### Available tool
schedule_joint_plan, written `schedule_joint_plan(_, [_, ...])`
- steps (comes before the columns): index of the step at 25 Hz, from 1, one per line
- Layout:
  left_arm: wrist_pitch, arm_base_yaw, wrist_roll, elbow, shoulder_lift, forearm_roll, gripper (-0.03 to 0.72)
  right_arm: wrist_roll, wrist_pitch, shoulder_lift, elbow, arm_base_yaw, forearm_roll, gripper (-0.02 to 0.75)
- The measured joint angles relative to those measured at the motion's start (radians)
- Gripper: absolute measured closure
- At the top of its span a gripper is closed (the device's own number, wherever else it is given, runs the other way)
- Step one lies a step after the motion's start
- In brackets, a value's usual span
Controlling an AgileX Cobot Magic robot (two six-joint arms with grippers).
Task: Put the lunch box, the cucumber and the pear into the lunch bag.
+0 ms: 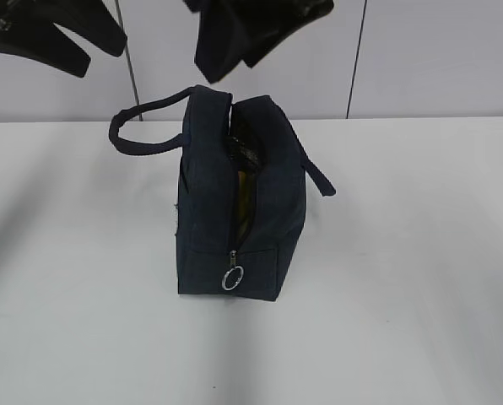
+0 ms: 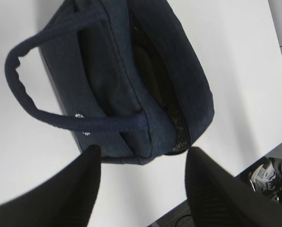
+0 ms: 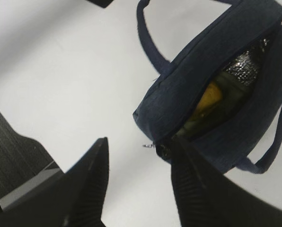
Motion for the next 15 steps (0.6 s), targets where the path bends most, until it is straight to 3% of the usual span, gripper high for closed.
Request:
schedule_joint_plan(5, [0.004, -0.007, -0.001, 0.104, -0.097, 0.011, 0.286, -0.009, -0.082, -0.112, 0.223, 0.055, -0.029, 0.412])
schedule_joint_plan(15, [0.008, -0.007, -0.001, 0.169, -0.204, 0.019, 0.301, -0.283, -0.768, -0.446, 0.943, 0.058, 0.162, 0.412])
